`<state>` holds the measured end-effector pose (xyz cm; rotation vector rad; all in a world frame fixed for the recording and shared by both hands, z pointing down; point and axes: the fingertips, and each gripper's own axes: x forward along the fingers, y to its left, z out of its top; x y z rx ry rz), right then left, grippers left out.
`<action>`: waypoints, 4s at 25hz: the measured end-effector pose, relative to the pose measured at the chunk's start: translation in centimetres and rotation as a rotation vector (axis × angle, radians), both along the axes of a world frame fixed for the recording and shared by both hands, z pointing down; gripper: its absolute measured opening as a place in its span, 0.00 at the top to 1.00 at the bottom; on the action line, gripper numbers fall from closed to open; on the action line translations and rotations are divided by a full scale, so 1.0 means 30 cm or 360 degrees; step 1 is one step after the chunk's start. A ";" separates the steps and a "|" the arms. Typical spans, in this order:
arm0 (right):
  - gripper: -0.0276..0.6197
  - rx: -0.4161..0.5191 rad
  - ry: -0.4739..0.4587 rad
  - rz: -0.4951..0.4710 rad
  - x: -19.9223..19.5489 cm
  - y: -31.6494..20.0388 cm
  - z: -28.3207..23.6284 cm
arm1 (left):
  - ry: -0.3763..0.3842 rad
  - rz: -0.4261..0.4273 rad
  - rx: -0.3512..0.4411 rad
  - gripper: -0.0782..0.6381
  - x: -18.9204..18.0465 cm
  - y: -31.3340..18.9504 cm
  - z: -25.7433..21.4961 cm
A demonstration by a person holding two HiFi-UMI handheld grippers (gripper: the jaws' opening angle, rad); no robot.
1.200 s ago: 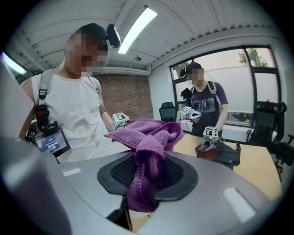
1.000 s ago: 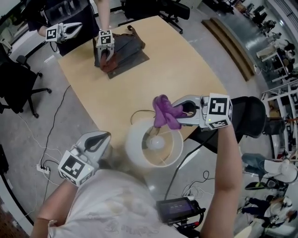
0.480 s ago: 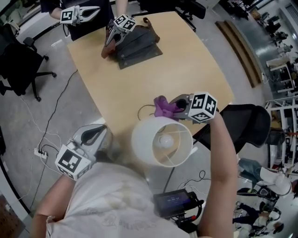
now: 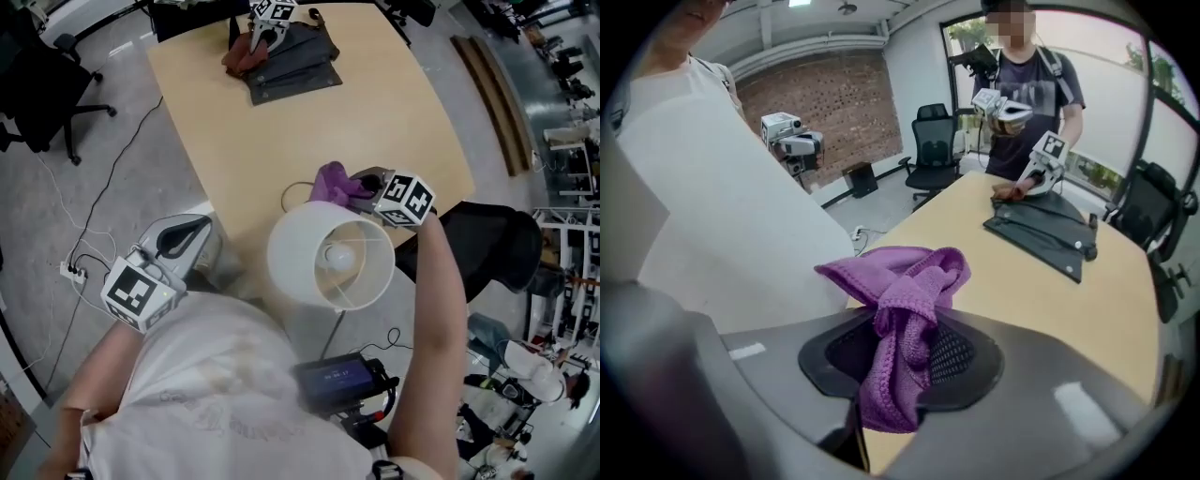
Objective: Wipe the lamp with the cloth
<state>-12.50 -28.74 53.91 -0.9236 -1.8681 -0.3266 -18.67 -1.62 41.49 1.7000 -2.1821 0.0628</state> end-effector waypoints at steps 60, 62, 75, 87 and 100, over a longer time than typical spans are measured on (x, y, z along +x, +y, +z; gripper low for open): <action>0.73 0.0231 -0.0010 -0.0758 -0.054 0.386 -0.749 | 0.0116 -0.0014 0.0159 0.89 -0.078 0.029 0.008; 0.74 0.0277 0.0074 -0.0824 -0.036 0.418 -0.717 | 0.0121 -0.0009 0.0174 0.89 -0.084 0.029 0.003; 0.74 0.0462 0.0701 -0.1069 -0.027 0.473 -0.368 | 0.0157 -0.0098 0.0206 0.89 -0.212 0.117 0.004; 0.74 0.0561 0.0656 -0.0848 -0.102 0.459 -0.212 | 0.0148 -0.0017 0.0210 0.89 -0.268 0.172 0.038; 0.73 0.0755 -0.0068 -0.0376 -0.075 0.465 -0.677 | 0.0124 0.0376 0.0224 0.89 -0.197 -0.026 0.026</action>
